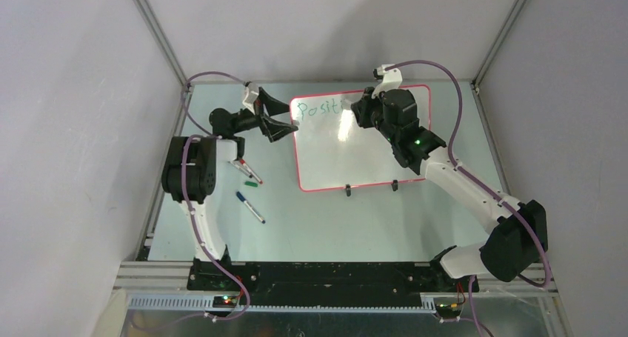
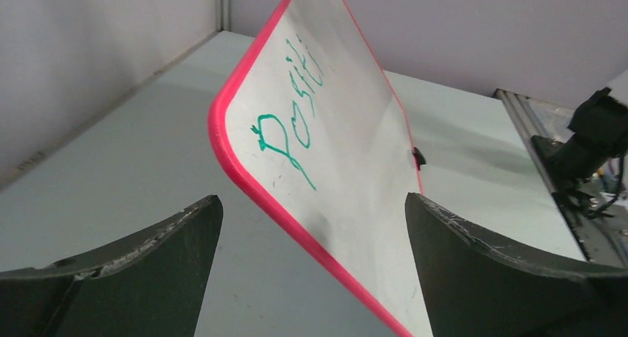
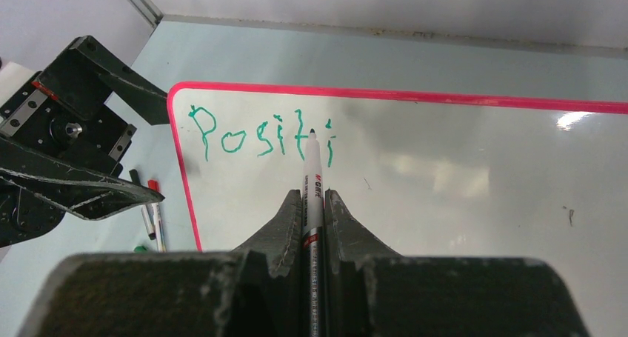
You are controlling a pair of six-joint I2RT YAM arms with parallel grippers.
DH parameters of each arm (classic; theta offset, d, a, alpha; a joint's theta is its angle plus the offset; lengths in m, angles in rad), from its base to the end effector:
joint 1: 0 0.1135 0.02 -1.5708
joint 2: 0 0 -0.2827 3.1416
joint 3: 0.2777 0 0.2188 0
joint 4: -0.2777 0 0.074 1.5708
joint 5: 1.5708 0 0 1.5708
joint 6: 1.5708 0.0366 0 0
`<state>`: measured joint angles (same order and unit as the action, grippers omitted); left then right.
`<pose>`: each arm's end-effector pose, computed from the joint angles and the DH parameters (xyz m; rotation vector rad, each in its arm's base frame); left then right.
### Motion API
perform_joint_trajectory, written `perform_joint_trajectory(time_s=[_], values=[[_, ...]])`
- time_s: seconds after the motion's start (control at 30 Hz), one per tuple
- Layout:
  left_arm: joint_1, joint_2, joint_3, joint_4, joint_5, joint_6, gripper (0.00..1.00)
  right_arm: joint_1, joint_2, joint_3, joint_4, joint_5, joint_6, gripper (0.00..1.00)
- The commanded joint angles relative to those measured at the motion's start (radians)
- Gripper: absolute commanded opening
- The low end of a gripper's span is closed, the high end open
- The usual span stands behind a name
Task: Write a sentence on the whiteboard
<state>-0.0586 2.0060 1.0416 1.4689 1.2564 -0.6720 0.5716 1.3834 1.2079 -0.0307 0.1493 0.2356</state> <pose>0.3804 -0.0572 0.2724 0.8504 1.2928 -1.2527 0.2492 0.1538 0.3910 -0.1924 1.7864 0.4489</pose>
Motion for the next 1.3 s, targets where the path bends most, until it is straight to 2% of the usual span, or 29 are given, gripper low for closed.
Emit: perform_joint_trajectory(time_s=[0.0,0.17,0.3,0.5,1.03,1.27], values=[[0.017,-0.018,0.017,0.066,-0.025,0.145,0.99,-0.003,0.009,0.006,0.051,0.001,0.008,0.0],[0.026,-0.007,0.004,0.066,-0.061,0.265,0.98,-0.003,0.011,0.006,0.052,0.001,0.006,0.0],[0.027,-0.011,-0.013,0.067,-0.054,0.303,0.98,-0.003,0.011,0.006,0.052,0.002,0.006,0.0],[0.014,0.01,0.038,0.068,0.061,0.279,0.98,-0.003,0.011,0.005,0.051,0.003,0.008,0.0],[0.005,-0.021,-0.014,0.068,0.07,0.327,0.98,-0.001,0.002,0.006,0.045,0.023,0.002,0.0],[0.0,-0.032,-0.016,0.067,0.153,0.326,0.98,0.034,-0.035,-0.009,0.073,0.069,-0.032,0.0]])
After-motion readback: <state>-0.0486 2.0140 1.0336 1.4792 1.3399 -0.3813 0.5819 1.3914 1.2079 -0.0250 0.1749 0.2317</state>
